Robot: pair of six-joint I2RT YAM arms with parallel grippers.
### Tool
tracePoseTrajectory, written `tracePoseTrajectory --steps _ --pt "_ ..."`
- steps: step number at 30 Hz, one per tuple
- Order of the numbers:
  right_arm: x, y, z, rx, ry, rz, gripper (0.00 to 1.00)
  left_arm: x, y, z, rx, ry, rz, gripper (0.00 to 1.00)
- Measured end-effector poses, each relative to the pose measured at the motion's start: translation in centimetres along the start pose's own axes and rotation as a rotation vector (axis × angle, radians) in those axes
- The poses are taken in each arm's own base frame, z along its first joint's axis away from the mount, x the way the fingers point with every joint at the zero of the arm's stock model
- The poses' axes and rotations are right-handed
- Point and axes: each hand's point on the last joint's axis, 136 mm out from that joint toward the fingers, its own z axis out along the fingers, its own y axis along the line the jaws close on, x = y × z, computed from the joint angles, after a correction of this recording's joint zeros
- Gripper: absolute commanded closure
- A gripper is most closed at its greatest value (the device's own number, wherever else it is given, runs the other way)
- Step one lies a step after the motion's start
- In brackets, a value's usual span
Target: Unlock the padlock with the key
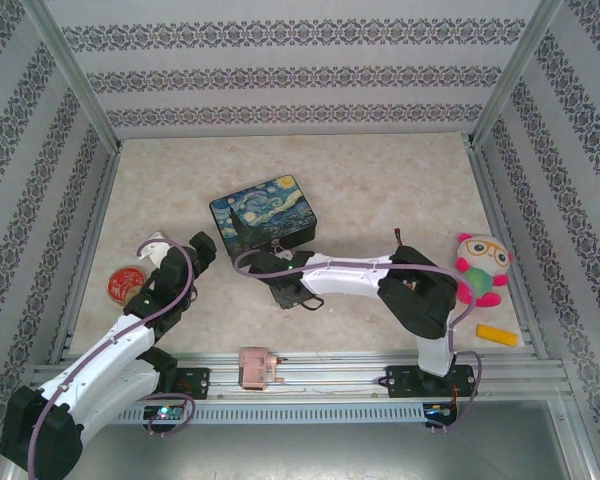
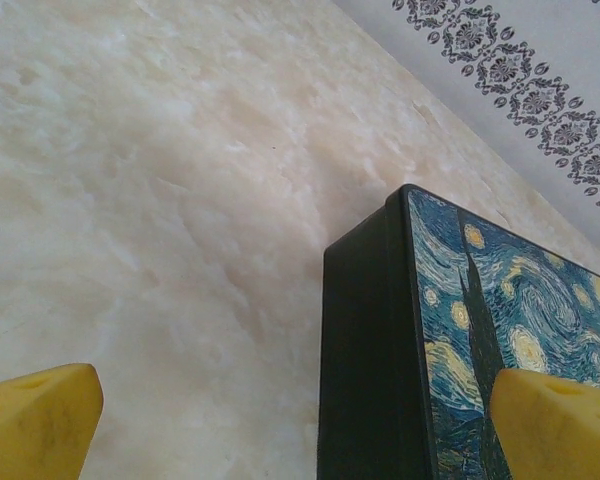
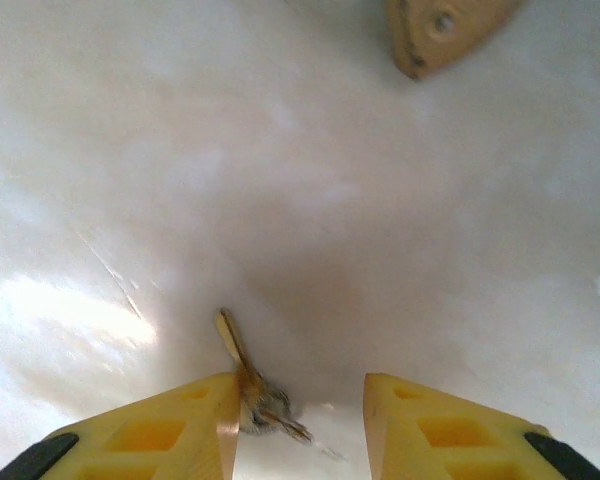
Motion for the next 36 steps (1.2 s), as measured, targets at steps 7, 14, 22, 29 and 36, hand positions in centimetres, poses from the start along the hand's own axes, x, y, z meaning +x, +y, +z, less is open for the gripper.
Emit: tracePoseTrajectory --steps 7,14,22,29,36 --pt "0.4 -2.0 -2.6 -0.044 -0.016 0.061 0.62 0.1 -0.1 0.0 0.004 0.007 0.0 0.01" --pt "-0.1 -1.6 -4.0 -0.194 -0.022 0.117 0.62 0.4 -0.4 0.0 0.016 0.024 0.008 0.01" --pt "0.4 -0.6 -2.2 -0.268 0.033 0.085 0.62 0.8 -0.6 0.2 0.024 0.049 0.017 0.01" --pt "1.5 -0.2 0.3 -0.264 0.101 0.059 0.62 1.0 -0.6 0.3 0.021 0.056 0.02 0.01" --pt "1.2 0.0 0.3 -0.283 0.105 0.053 0.64 1.1 -0.5 0.4 0.016 0.059 0.024 0.01"
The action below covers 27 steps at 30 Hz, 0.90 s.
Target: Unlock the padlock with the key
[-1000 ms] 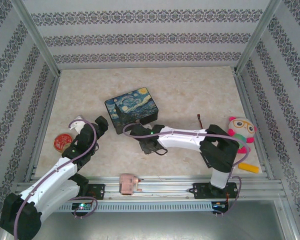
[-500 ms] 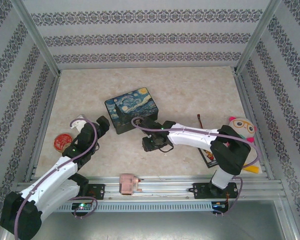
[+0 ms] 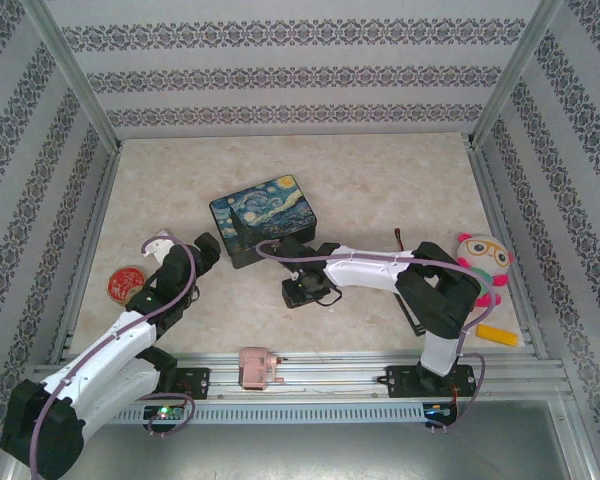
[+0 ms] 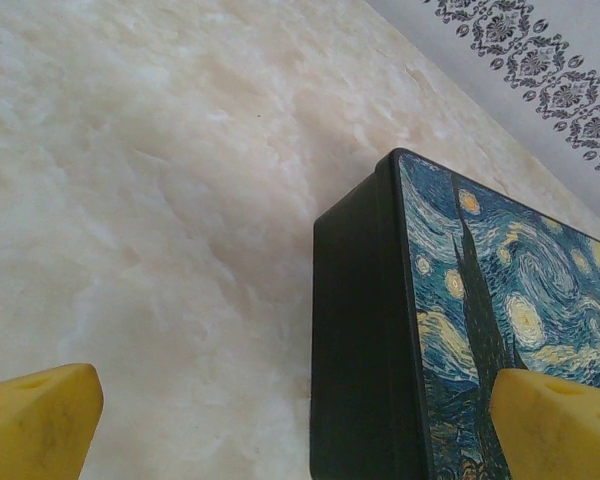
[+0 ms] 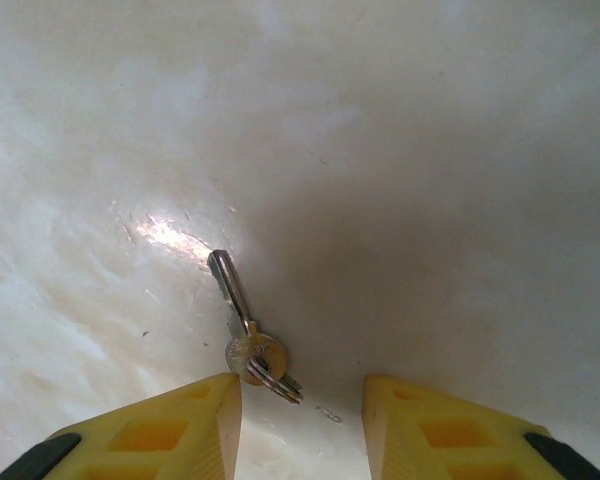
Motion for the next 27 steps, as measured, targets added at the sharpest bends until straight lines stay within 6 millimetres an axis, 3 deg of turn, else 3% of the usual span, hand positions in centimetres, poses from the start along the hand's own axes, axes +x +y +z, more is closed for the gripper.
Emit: tracePoseTrajectory --steps 6,18,27 --pt "0.0 -0.1 0.1 0.0 0.009 0.003 0.69 0.2 0.0 0.2 -0.003 0.006 0.003 0.01" --pt "0.0 -0.2 0.0 0.002 0.019 0.005 0.69 0.4 -0.2 0.2 0.007 0.019 0.003 0.01" --pt "-0.7 1.8 0.0 -0.036 -0.011 -0.036 0.69 0.5 -0.2 0.2 0.008 0.023 0.004 0.01"
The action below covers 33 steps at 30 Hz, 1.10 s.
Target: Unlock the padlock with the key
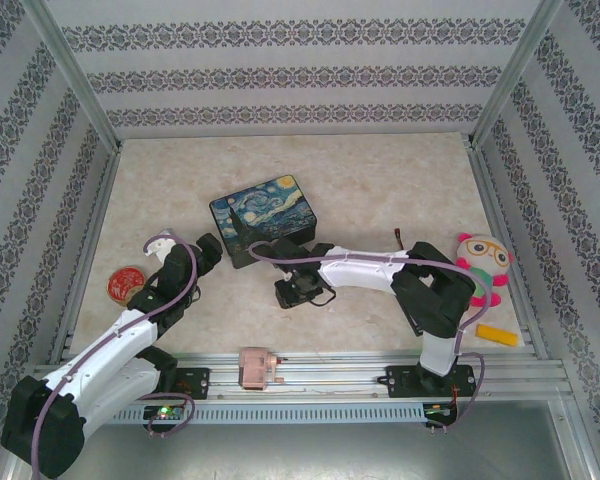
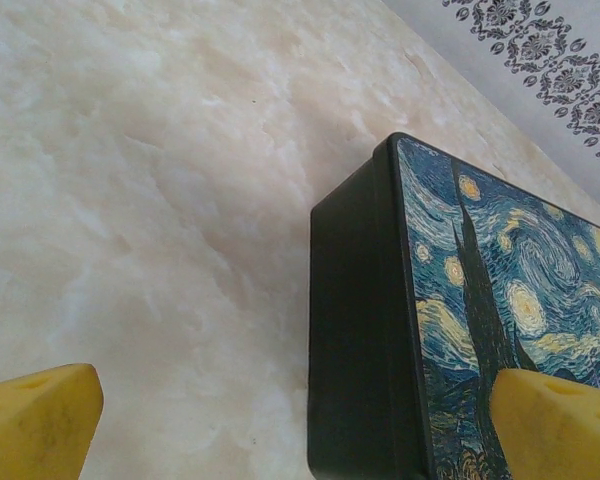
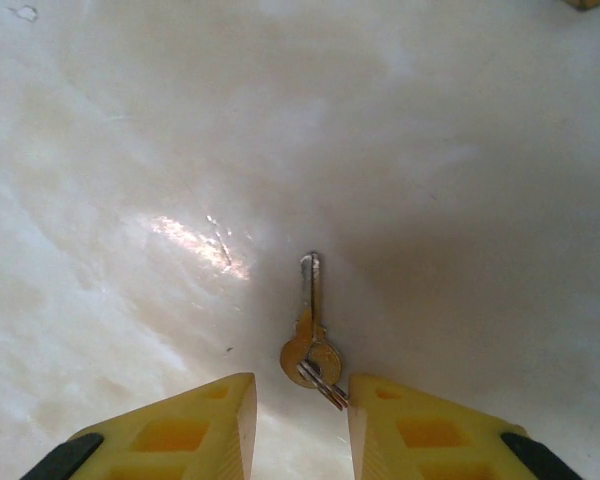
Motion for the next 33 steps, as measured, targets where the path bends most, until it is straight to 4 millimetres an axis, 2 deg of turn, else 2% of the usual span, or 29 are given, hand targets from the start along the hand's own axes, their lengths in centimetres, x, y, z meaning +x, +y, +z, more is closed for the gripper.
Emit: tracePoseTrajectory --steps 10,12,17,22,26,33 --pt "0.1 -0.4 0.5 0.021 0.008 0.007 0.76 0.0 0.0 0.0 0.003 0.002 0.0 0.01" --pt "0.1 -0.5 0.5 0.026 0.007 0.009 0.8 0.0 -0.1 0.0 0.003 0.002 -0.001 0.01" --pt "-0.2 -0.6 0.4 0.034 -0.002 0.006 0.99 0.1 -0.1 0.0 0.006 0.005 0.001 0.01" --pt "-0.8 -0.9 0.0 0.059 -0.033 -0.043 1.0 -0.1 -1.0 -0.2 0.035 0.017 0.027 0.01" --pt "-1.4 -1.3 -2.0 0.085 -0.097 -0.121 1.0 -0.8 -2.6 -0.6 0.089 0.019 0.046 0.01" --pt "-3.8 -0.5 -7.9 0.078 -0.284 -0.251 1.0 -0.9 -4.8 -1.4 0.203 0.034 0.088 0.01"
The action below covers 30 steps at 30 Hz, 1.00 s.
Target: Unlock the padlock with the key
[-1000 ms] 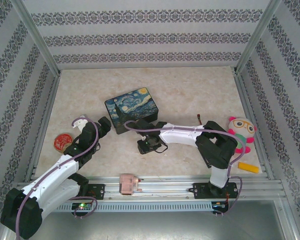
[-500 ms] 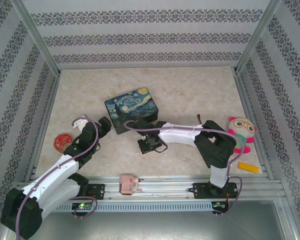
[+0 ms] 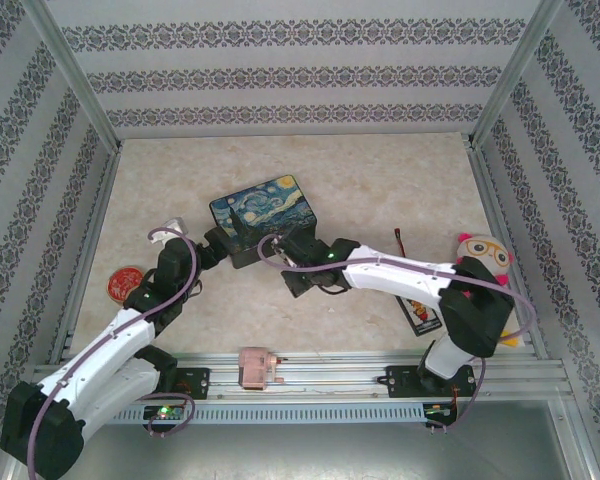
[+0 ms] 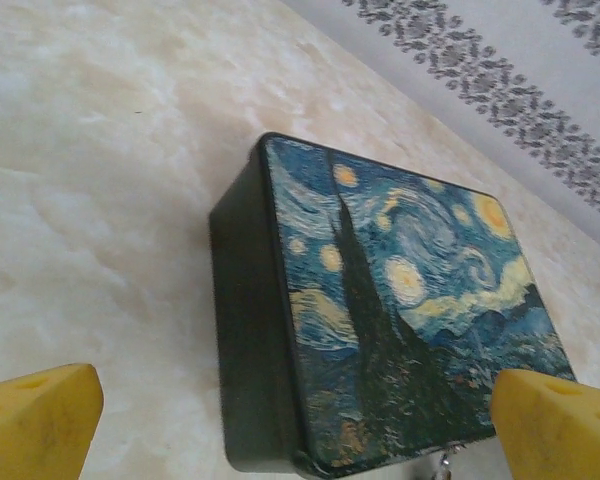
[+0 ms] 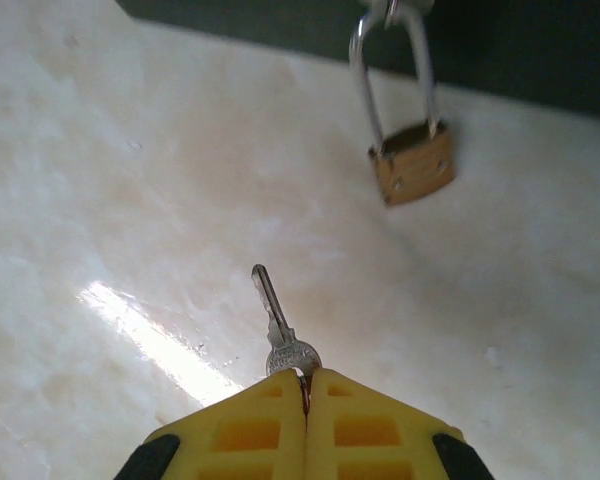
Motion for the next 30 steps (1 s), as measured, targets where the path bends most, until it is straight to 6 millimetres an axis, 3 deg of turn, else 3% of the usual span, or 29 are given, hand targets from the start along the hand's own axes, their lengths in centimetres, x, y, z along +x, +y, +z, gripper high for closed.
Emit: tracePoseTrajectory --steps 9,12,17,24,30 --pt "-3.2 -0.7 -5.0 -0.024 -0.161 -0.053 1.0 0.9 -5.2 -1.0 0.252 0.11 0.157 0.02" --pt "-4.0 -0.9 -6.3 -0.047 -0.204 -0.038 1.0 1.4 -8.1 -1.5 0.372 0.18 0.198 0.1" --pt "-5.3 -0.7 -8.3 -0.101 -0.276 -0.022 1.0 4.1 -11.6 -1.6 0.56 0.357 0.204 0.26" --pt "-5.5 -0.8 -9.4 -0.168 -0.322 0.021 1.0 7.4 -13.8 -1.9 0.706 0.52 0.17 0.35" --pt "-5.0 -1.8 -9.4 -0.211 -0.334 0.097 1.0 7.2 -16.2 -3.3 0.815 0.526 0.18 0.39"
